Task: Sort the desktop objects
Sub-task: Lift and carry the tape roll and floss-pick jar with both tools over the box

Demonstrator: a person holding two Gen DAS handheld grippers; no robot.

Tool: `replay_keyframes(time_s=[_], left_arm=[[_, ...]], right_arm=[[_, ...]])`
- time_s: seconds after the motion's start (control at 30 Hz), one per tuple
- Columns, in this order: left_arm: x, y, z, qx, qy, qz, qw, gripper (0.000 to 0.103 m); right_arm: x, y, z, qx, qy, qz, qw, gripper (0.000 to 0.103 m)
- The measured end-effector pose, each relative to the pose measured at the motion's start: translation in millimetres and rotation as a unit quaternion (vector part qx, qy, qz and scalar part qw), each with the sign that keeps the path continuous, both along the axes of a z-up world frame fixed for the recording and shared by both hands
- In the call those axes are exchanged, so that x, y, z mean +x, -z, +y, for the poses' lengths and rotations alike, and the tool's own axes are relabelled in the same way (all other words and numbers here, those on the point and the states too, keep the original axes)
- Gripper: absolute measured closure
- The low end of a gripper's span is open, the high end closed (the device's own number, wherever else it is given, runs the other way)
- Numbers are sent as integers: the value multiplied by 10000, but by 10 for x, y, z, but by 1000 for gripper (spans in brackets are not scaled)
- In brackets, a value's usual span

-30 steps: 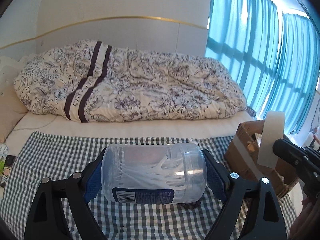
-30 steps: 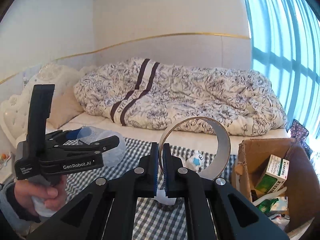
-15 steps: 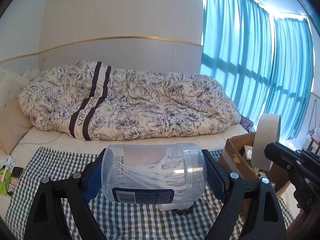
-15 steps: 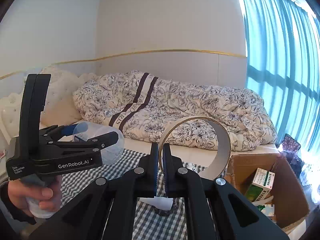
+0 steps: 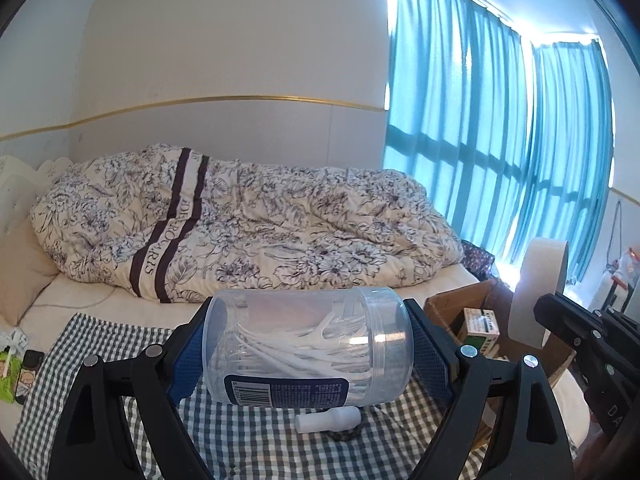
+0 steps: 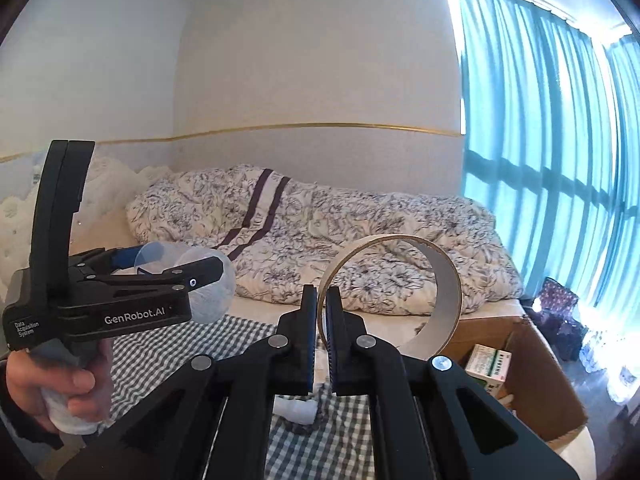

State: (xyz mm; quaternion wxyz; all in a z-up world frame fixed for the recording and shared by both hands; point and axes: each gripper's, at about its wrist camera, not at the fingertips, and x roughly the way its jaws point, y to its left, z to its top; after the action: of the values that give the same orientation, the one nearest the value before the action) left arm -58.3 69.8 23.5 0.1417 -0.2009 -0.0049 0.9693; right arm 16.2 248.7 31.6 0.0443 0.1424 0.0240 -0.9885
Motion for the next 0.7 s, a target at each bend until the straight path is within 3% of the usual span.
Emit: replay_keyframes(time_s=[0.5,0.7], left_arm=[[155,-211,455,153,340,173,9992,14],[164,-268,617,148,430,232,9987,14]], right_arm=[[132,-57,514,49,1135,-142,9934,98],[62,-45,688,-45,1312,-281,9909,98]])
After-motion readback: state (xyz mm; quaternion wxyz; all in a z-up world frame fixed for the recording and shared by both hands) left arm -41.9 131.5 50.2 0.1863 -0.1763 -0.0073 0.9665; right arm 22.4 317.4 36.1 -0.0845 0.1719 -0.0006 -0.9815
